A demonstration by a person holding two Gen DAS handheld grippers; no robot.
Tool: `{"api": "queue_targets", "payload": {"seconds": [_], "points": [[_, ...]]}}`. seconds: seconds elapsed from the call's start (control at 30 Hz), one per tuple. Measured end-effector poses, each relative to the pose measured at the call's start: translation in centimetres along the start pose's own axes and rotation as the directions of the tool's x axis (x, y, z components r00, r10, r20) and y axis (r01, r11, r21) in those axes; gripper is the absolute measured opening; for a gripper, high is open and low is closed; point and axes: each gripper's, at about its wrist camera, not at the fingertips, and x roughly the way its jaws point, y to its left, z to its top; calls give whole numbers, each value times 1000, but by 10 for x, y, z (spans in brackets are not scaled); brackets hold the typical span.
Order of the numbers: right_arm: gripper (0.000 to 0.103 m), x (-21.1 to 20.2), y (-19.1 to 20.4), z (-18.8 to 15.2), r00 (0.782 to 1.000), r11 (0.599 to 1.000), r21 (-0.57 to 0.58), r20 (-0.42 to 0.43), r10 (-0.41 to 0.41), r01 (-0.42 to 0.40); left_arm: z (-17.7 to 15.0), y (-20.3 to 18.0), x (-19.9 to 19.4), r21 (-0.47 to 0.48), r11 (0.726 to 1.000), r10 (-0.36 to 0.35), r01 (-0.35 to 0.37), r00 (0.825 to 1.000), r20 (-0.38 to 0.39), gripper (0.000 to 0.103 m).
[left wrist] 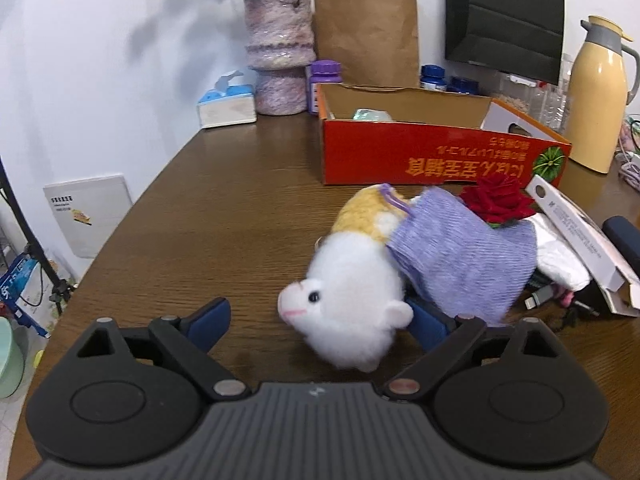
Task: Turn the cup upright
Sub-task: 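Lift the plush sheep with the left gripper toward the cardboard box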
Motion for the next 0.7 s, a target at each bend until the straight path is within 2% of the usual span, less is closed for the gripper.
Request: {"api": "queue_targets", "payload": {"seconds": [0.17, 0.4, 0.47, 0.53, 0.7], "points": [[77, 1, -1, 1, 1000, 1000, 2, -1, -1, 1, 6, -4, 7, 27, 1000, -6, 5, 1000, 10, 93], [77, 1, -1, 1, 1000, 1000, 1, -1, 0, 0, 18, -15, 26, 80, 995, -64, 62, 998, 22, 92], [77, 1, -1, 1, 1000, 1000, 1, -1, 0, 0, 18, -16, 31, 75, 994, -86, 85, 996, 8, 69], [77, 1, -1, 1, 1000, 1000, 1, -1, 0, 0, 17, -16, 35, 59, 993, -100, 100, 995, 2, 65], [75, 0, -1, 1, 1000, 1000, 2, 1, 0, 0, 13, -18, 24, 54, 994, -100, 97, 994, 52, 58]]}}
